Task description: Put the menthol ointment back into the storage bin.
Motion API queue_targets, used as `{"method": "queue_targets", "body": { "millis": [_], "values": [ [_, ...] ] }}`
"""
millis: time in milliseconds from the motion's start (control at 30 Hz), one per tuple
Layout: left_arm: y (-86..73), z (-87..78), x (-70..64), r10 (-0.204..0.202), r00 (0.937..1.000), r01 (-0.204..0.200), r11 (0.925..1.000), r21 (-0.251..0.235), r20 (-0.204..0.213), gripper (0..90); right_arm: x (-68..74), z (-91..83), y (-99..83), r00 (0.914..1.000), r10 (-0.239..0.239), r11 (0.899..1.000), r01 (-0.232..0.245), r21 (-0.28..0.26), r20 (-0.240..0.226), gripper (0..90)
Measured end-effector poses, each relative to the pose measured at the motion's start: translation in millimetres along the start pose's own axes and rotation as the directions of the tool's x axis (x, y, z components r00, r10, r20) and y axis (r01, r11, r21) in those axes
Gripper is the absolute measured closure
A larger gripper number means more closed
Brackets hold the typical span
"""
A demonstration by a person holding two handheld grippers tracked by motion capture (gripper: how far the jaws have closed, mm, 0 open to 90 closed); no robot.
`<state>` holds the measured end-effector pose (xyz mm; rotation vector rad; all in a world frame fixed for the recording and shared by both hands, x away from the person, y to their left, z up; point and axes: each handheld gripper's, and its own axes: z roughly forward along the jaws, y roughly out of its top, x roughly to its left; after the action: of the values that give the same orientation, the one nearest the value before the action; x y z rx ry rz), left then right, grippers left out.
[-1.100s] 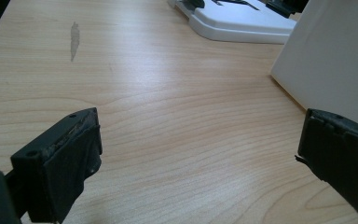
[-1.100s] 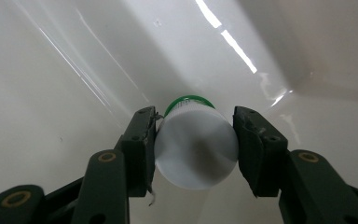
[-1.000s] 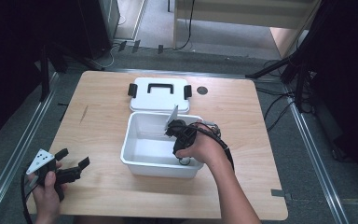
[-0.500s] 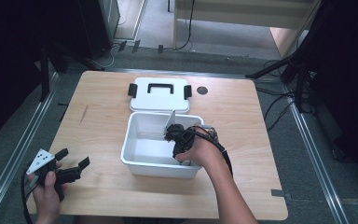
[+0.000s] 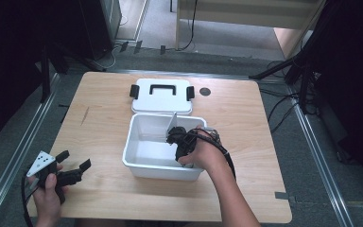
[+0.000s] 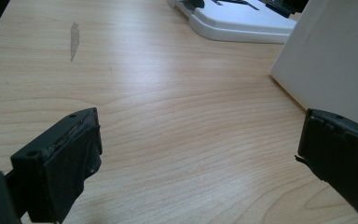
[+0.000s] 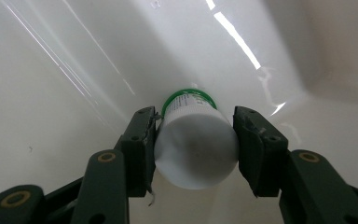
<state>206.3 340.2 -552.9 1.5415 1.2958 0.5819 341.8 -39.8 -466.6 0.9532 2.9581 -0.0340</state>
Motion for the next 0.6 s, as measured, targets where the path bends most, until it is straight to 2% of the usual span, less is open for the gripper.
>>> {"method": "queue_targets", "body": {
  "millis": [267,433,500,600],
  "values": [
    [0.0,0.0,0.1,-0.003,1.0000,0.003,1.0000,-0.001,-0.001,0.3,1.3,0.3,-0.2,1.0000,-0.005,1.000,0.005,0.007,0.006,51.7],
    [0.1,0.0,0.4,-0.003,1.0000,0.003,1.0000,0.000,0.001,0.3,3.2,0.3,-0.3,0.9992,-0.027,1.000,0.027,0.013,0.029,50.5],
    [0.1,0.0,0.5,-0.004,1.0000,0.004,1.0000,0.000,0.000,0.3,4.3,-0.5,-0.7,0.9986,-0.032,0.999,0.032,0.007,0.041,48.2],
    [0.1,0.0,0.5,-0.004,1.0000,0.004,1.0000,0.000,0.000,0.3,4.4,-2.8,-1.1,0.9992,-0.026,1.000,0.026,-0.007,0.032,43.2]
  ]
}}
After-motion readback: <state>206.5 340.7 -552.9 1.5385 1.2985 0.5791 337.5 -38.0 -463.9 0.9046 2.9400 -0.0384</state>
